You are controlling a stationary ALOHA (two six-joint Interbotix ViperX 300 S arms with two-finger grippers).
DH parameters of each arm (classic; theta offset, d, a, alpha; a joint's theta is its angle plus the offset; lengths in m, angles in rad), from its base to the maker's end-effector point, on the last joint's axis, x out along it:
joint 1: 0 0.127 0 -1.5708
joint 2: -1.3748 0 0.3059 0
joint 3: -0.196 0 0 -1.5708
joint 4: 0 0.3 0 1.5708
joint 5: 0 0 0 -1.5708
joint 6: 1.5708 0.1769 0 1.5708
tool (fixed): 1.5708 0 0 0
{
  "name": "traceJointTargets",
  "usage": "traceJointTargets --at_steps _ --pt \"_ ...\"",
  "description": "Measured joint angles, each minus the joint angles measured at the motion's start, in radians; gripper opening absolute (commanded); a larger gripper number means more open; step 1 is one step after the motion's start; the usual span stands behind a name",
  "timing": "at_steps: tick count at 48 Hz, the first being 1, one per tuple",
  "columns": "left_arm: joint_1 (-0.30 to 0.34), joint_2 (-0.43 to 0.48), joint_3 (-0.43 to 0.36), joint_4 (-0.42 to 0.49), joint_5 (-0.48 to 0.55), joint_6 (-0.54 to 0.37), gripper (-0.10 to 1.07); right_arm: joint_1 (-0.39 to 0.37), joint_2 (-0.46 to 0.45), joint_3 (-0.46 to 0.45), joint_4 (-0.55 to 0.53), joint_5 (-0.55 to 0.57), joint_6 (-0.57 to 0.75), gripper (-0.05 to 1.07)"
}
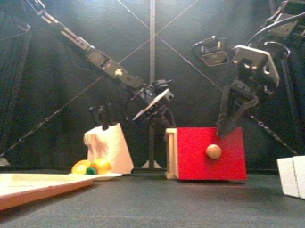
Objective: Close drawer
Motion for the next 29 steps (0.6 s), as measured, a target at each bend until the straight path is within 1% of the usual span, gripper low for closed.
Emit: traceJointTargets --at_steps 9,29 --pt "-0.002 0.0 -0.002 0.0 0.011 0.0 0.52 -0.052 0.0 0.002 -0.002 0.023 0.0 0.31" --pt "-0.002 0.0 -0.002 0.0 0.014 0.0 0.52 -0.186 0.0 -0.003 -0.031 0.026 -0.002 0.31"
